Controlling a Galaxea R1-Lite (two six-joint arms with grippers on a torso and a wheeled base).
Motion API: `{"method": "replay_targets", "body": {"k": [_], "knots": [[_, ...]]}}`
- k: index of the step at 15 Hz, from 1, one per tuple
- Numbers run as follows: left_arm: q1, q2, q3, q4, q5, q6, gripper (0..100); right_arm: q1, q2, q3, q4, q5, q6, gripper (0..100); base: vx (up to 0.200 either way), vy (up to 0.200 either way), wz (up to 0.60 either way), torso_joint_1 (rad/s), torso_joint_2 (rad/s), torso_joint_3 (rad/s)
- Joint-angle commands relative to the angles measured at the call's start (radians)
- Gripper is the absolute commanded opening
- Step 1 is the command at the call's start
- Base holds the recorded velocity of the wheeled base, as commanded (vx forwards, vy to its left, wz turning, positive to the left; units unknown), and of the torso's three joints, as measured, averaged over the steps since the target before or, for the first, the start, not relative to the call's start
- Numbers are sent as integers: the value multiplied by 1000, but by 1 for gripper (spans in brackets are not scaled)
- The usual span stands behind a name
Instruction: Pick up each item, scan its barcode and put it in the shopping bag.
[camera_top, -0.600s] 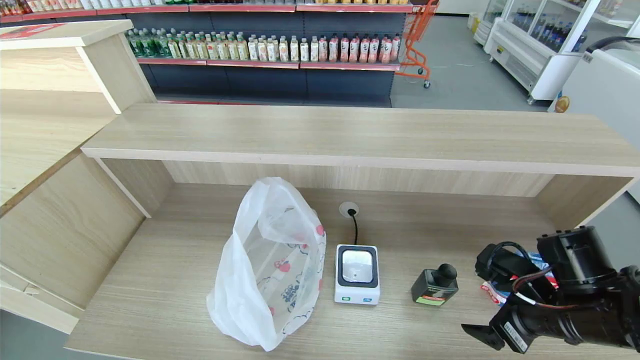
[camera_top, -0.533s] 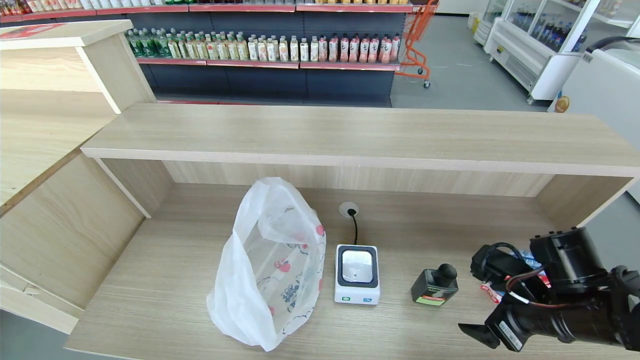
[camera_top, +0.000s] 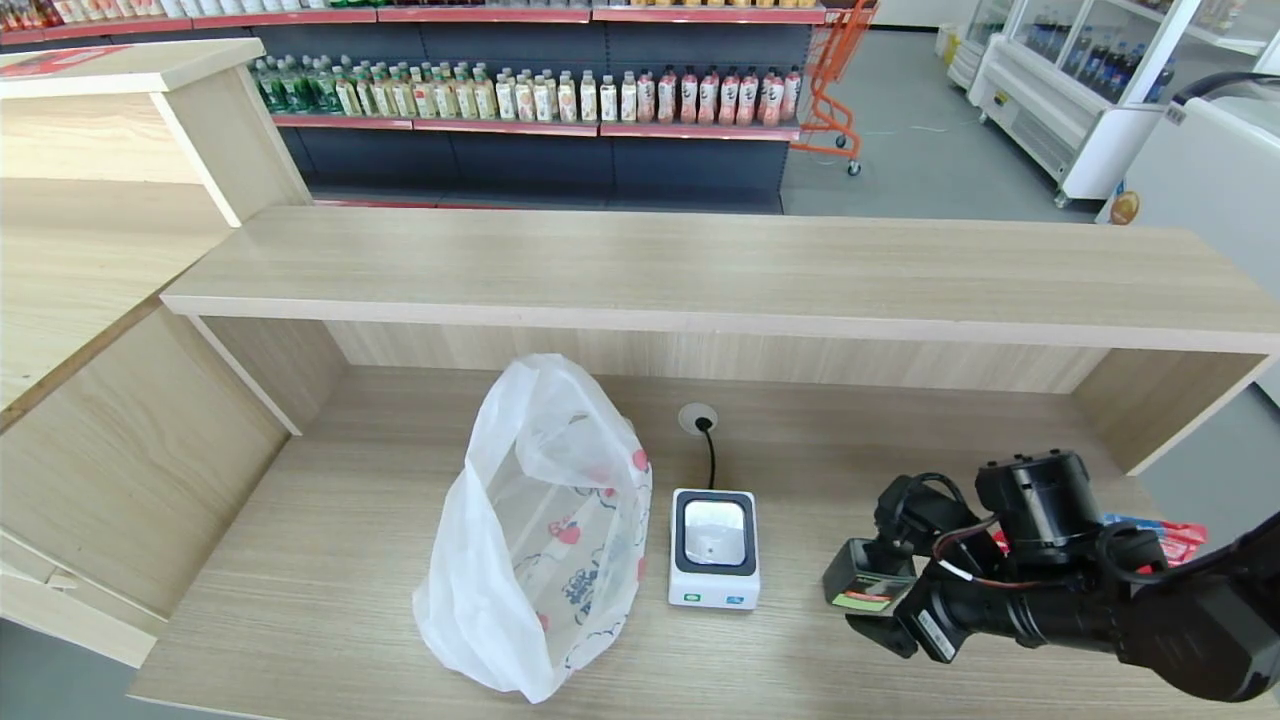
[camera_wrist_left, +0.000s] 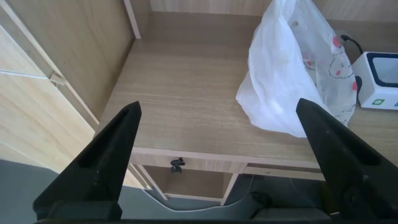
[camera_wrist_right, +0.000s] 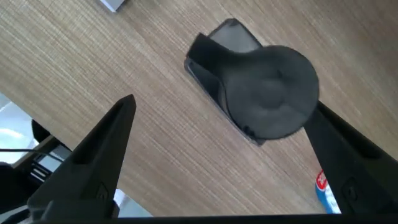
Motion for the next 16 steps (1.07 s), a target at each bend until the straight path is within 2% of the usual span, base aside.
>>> {"method": "replay_targets", "body": {"k": [1,6,7,12,16], "knots": [[-1,0,0,0,0,0,100,13,49,-27,-5,5,-2,100,0,0,0,0,0,0],[-1,0,0,0,2,0,100,28,130,-102,-48,7,-1,100,0,0,0,0,0,0],[-1,0,0,0,2,0,100,28,135,-105,-53,10,1,0,0,0,0,0,0,0],[-1,0,0,0,2,0,100,36,147,-133,-67,14,10,0,0,0,0,0,0,0],[-1,0,0,0,2,0,100,16,-86,-38,-65,13,151,0,0,0,0,0,0,0]]}}
